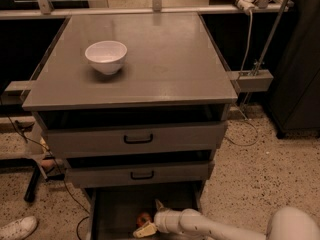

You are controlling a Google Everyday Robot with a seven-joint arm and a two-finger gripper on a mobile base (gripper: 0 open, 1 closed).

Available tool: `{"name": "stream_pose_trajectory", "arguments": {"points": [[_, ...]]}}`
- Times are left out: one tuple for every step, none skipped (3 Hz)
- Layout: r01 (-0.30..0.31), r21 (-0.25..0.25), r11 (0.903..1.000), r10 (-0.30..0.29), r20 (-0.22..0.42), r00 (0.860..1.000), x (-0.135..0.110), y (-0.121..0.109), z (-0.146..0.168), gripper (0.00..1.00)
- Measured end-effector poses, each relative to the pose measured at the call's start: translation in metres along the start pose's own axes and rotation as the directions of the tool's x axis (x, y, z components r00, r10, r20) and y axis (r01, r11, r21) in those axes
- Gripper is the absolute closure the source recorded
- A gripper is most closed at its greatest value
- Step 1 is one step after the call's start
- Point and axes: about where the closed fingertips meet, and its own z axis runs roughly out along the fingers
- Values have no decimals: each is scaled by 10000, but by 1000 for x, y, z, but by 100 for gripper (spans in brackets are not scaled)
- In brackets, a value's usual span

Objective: Pick apple from bottom drawer and place on counter

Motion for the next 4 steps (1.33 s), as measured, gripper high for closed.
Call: {"name": "stream_pose_trajectory", "arguments": {"points": [[75,29,10000,-75,-4,10000,2,-3,6,0],[-249,-463,9986,254,115,9996,10,12,37,0],[-191,-482,9987,196,88,9998,12,14,40,0],[121,-454,9989,-121,-14,9999,19,14,45,0]]}}
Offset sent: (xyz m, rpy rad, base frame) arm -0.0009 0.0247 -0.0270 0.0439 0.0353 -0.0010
